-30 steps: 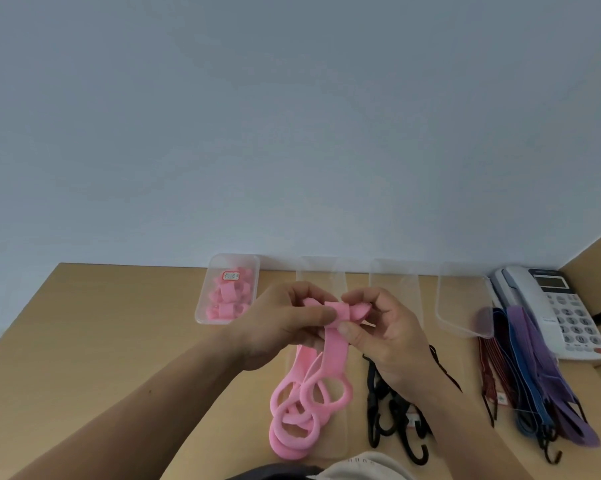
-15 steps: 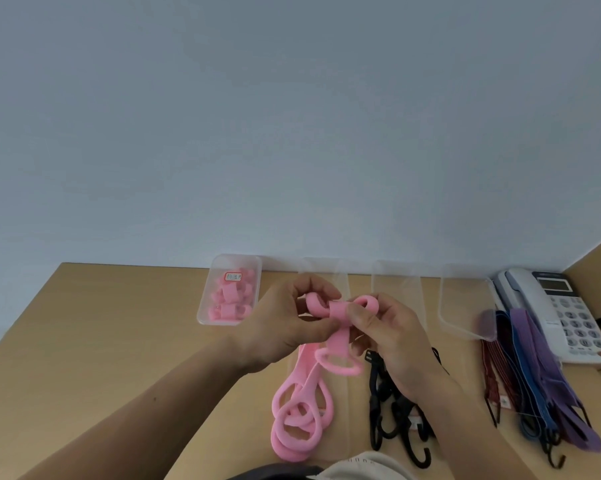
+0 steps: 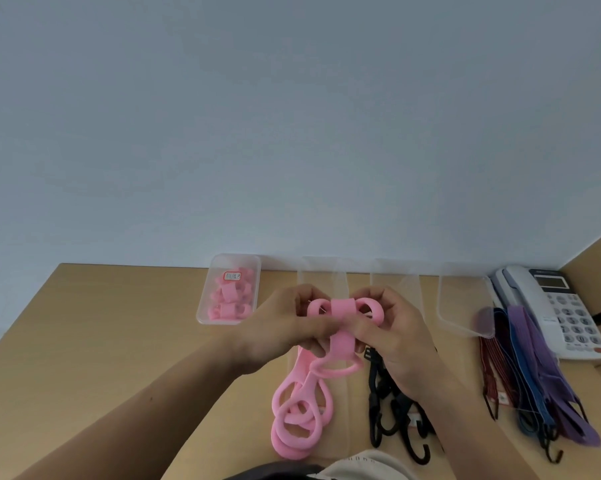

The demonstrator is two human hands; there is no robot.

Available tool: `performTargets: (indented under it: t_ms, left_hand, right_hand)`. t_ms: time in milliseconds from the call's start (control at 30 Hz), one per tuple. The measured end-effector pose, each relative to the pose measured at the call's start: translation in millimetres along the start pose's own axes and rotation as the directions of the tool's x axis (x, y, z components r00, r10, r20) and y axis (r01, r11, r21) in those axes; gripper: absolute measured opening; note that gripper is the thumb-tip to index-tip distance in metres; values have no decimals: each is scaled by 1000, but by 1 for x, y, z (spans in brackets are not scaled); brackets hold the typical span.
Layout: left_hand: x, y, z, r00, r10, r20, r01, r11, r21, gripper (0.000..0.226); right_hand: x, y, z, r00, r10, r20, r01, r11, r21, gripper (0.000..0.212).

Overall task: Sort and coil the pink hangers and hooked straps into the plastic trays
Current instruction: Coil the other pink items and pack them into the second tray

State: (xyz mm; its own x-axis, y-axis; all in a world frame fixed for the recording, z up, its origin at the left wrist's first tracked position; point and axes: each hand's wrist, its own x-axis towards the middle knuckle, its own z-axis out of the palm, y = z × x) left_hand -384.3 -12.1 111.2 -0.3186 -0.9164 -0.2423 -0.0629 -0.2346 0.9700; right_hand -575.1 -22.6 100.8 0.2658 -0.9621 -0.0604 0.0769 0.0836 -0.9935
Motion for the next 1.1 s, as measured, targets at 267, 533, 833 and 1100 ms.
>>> performTargets:
  t_ms: [267,533,833,1100]
  left_hand:
    - [-1,-4,3,999,33,-38,-36,996,-87,27]
    - [-1,-6,6,976,183,-121,-180,983,34,25]
    - [1,-8,3,986,112,-123,-99,989,108,31]
    - [1,0,1,999,-47,-8,47,999,12,42]
  right_hand:
    - [-4,1,1,998,-16,54,18,999,-35,35]
    - [1,0,4,995,95,-8,-95,995,-22,52]
    - [0,-1,2,997,76,-9,-77,996,-49,37]
    - [2,2,1,997,62,-40,-65,994,-89,21]
